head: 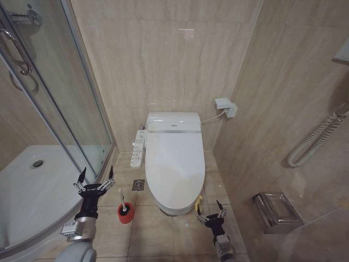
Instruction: Open the toilet lid, clean the toilet bowl with a toilet brush, close the toilet lid, and flush.
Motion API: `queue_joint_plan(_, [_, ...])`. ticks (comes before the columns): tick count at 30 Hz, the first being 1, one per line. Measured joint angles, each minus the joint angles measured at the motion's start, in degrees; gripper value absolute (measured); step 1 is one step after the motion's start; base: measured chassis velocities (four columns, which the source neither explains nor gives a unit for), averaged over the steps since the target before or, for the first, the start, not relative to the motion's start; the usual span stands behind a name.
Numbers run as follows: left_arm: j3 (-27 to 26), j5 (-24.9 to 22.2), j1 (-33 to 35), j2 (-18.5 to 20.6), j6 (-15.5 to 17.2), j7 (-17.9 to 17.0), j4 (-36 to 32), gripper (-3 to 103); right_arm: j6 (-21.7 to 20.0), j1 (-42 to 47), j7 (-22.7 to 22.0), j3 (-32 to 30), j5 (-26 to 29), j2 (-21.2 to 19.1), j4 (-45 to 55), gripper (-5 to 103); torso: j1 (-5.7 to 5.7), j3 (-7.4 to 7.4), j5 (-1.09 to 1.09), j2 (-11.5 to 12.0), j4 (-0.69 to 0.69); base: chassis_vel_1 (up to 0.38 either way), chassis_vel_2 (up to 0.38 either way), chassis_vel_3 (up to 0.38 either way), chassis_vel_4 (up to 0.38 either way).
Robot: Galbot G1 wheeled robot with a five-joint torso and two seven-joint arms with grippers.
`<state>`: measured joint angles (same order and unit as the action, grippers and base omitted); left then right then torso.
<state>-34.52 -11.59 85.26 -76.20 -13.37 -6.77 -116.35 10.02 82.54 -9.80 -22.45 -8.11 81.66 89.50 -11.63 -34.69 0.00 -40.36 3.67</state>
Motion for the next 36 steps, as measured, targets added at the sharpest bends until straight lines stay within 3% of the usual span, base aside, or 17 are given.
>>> queue_joint_plan(4, [0.0,0.0,0.0,0.0,0.0,0.0,0.0,100,0.0,-0.9,-0.1,-0.1,-0.2,0.6,-0.8,100,0.0,0.0,0.0,0.0,0.0,0.0,0.0,0.0,0.0])
queue_joint_plan(5, [0.0,0.0,0.0,0.0,0.0,0.0,0.0,100,0.1,-1.2,-0.2,-0.3,-0.4,0.8,-1.2,93,0.0,0.0,0.0,0.0,0.0,0.0,0.0,0.0,0.0])
queue_joint_plan(12, [0.0,0.0,0.0,0.0,0.0,0.0,0.0,100,0.5,-1.6,-0.2,-0.5,-1.4,1.1,-2.8,93,0.0,0.0,0.0,0.0,0.0,0.0,0.0,0.0,0.0])
queue_joint_plan(13, [0.0,0.0,0.0,0.0,0.0,0.0,0.0,100,0.7,-1.5,-0.2,-0.5,-1.7,1.1,-3.1,73,0.0,0.0,0.0,0.0,0.0,0.0,0.0,0.0,0.0])
queue_joint_plan(19, [0.0,0.0,0.0,0.0,0.0,0.0,0.0,100,1.2,-1.4,0.0,-0.3,-2.1,1.6,-3.6,73,0.0,0.0,-0.01,0.0,0.0,0.0,0.0,0.0,0.0])
queue_joint_plan(20, [0.0,0.0,0.0,0.0,0.0,0.0,0.0,100,1.2,-1.4,0.0,-0.3,-2.1,1.7,-3.6,54,0.0,0.0,0.0,0.0,0.0,0.0,0.0,0.0,0.0])
queue_joint_plan(27, [0.0,0.0,0.0,0.0,0.0,0.0,0.0,100,1.6,-1.5,0.3,-0.4,-2.1,2.0,-3.9,54,0.0,0.0,-0.01,0.0,0.0,0.0,0.0,0.0,0.0])
queue_joint_plan(28, [0.0,0.0,0.0,0.0,0.0,0.0,0.0,100,1.7,-1.6,0.3,-0.4,-2.2,2.0,-4.0,31,0.0,0.0,0.0,0.0,0.0,0.0,0.0,0.0,0.0])
queue_joint_plan(35, [0.0,0.0,0.0,0.0,0.0,0.0,0.0,100,1.9,-1.7,0.3,-0.4,-2.2,2.1,-4.1,31,0.0,0.0,0.0,0.0,0.0,0.0,0.0,0.0,0.0])
queue_joint_plan(36, [0.0,0.0,0.0,0.0,0.0,0.0,0.0,100,1.9,-1.7,0.3,-0.4,-2.2,2.2,-4.1,4,0.0,0.0,0.0,0.0,0.0,0.0,0.0,0.0,0.0])
